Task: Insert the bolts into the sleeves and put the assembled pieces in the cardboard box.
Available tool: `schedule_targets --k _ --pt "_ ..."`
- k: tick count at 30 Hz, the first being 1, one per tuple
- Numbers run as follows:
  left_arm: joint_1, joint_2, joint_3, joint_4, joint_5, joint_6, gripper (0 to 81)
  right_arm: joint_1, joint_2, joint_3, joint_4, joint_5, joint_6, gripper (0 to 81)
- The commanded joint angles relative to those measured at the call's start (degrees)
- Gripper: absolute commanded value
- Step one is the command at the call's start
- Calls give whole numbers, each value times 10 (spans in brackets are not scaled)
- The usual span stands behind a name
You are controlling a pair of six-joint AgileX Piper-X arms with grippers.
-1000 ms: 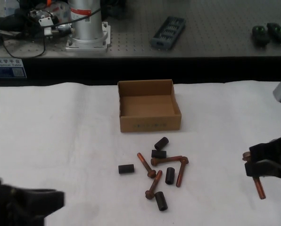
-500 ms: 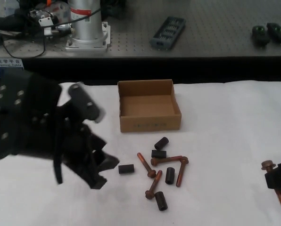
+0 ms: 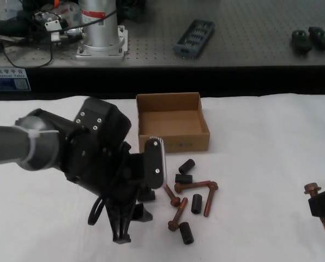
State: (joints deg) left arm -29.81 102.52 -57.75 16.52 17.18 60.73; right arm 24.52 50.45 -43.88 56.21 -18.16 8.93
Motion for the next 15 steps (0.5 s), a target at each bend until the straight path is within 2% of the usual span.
schedule_targets --k 1,4,15 --pt "-2 11 -5 -4 -22 15 381 0 -5 -1 -7 -8 -9 28" --pt "-2 26 -5 -31 -52 15 381 0 -5 -1 -7 -8 -9 28" --pt "-2 31 -23 -77 -54 6 381 0 -5 -1 -8 -4 -12 28"
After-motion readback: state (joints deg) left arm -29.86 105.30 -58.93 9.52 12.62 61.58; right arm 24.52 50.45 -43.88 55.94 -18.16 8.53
